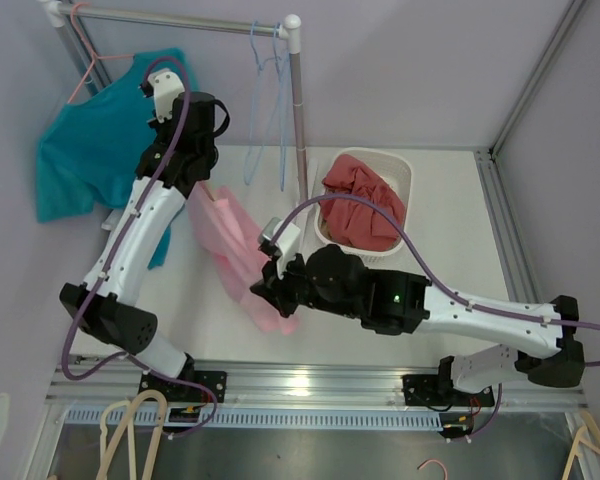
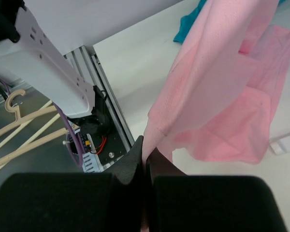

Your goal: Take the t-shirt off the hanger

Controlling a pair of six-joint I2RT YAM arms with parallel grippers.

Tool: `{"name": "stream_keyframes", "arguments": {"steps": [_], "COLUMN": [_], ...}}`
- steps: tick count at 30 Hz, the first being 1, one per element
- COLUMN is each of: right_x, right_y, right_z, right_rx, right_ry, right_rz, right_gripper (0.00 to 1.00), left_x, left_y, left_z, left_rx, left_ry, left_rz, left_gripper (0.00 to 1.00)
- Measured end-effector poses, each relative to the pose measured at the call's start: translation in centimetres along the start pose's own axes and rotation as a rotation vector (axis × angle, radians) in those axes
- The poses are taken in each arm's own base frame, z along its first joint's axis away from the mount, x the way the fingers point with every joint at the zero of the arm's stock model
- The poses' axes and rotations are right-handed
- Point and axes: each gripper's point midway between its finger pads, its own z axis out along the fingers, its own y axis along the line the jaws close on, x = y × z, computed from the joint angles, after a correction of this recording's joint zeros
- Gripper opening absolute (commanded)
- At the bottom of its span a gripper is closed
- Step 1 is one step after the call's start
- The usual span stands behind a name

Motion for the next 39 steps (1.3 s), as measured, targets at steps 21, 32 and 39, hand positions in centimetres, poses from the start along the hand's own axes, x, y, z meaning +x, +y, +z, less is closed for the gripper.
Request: {"name": "stream_keyframes", "arguments": {"steps": [21, 32, 39], "right_x": [10.7, 7.0, 9.5], "right_y": [-5.5, -15.5, -16.4], "right_z": [8.1, 11.9, 19.2], "right_rx": [0.119, 0.284, 0.255], "right_ry": [0.192, 0.132, 0.253], "right_rz": [0.114, 0.213, 0.201], "right_gripper": [0.0, 0.0, 0.0], "left_x": [1.8, 1.9, 0.8], "left_y": [2.8, 15.0, 15.9], "left_z": [-9.4, -19.9, -22.0], "left_rx": [0.292, 0.481, 0.552], "left_ry": [0.184, 0.169, 0.173], "left_rz": [-0.041, -0.161, -0.176], "left_gripper": [0.01, 0.01, 0.01]}}
